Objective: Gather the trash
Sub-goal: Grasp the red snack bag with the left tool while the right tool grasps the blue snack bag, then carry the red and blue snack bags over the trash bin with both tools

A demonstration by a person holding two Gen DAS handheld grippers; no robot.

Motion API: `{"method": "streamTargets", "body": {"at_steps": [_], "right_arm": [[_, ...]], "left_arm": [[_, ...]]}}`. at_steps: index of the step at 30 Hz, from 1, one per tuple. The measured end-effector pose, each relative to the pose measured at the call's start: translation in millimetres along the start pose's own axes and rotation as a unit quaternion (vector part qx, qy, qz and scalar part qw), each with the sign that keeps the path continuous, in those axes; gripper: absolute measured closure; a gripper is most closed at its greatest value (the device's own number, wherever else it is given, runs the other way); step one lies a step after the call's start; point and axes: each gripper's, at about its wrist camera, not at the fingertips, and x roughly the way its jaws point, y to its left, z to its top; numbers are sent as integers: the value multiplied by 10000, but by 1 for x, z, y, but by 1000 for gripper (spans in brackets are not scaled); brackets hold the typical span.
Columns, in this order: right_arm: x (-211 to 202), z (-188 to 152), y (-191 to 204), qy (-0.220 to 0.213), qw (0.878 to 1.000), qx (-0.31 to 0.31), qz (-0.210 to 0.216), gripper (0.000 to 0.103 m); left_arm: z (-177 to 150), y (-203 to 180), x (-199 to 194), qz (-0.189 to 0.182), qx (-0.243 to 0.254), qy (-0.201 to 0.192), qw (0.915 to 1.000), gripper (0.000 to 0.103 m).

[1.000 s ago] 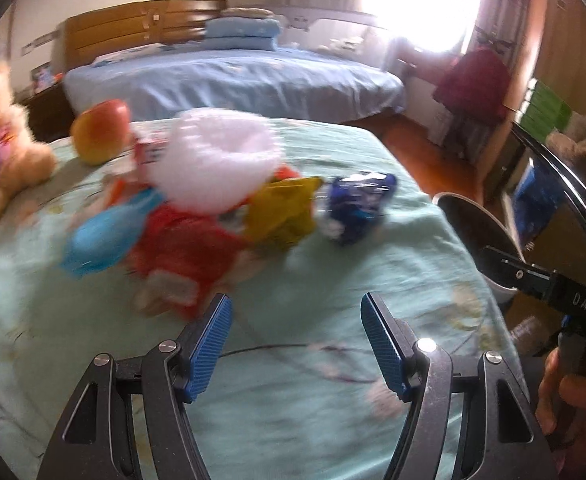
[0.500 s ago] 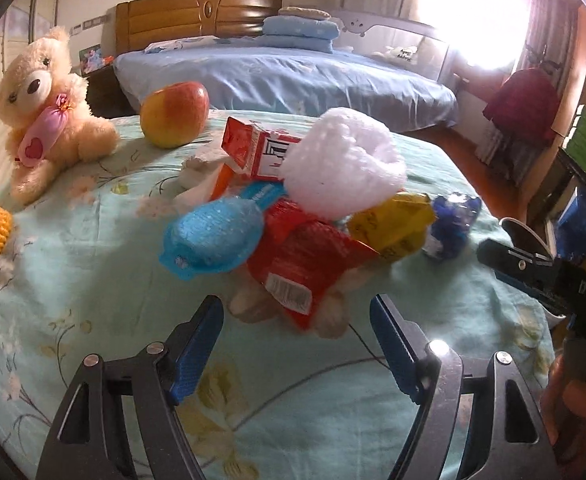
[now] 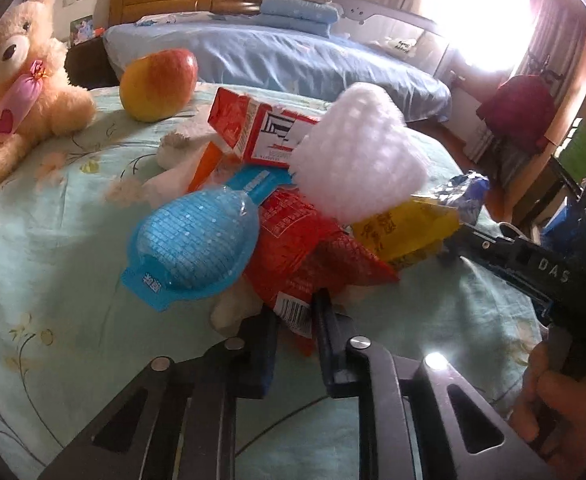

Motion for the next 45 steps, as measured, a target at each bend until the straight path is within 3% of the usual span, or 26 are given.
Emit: {"method": "streamTargets", "body": {"at_steps": [7, 10, 20, 45], "right_arm": [[-26, -11, 2, -62, 9998, -154, 85, 71], [-41, -20, -1, -117, 9997, -219, 39, 72], [-81, -40, -22, -242, 9994, -173, -158, 72], [-135, -53, -83, -534, 9959, 167, -716, 72]], "left_arm": [[-23, -19, -31, -290, 93, -27, 9995, 92], [-1, -17, -19, -386, 168, -25, 9991, 92], [2, -36, -7, -836, 498, 145, 9952, 92], [28, -95, 38, -1029, 1259, 378, 9860, 92]]}}
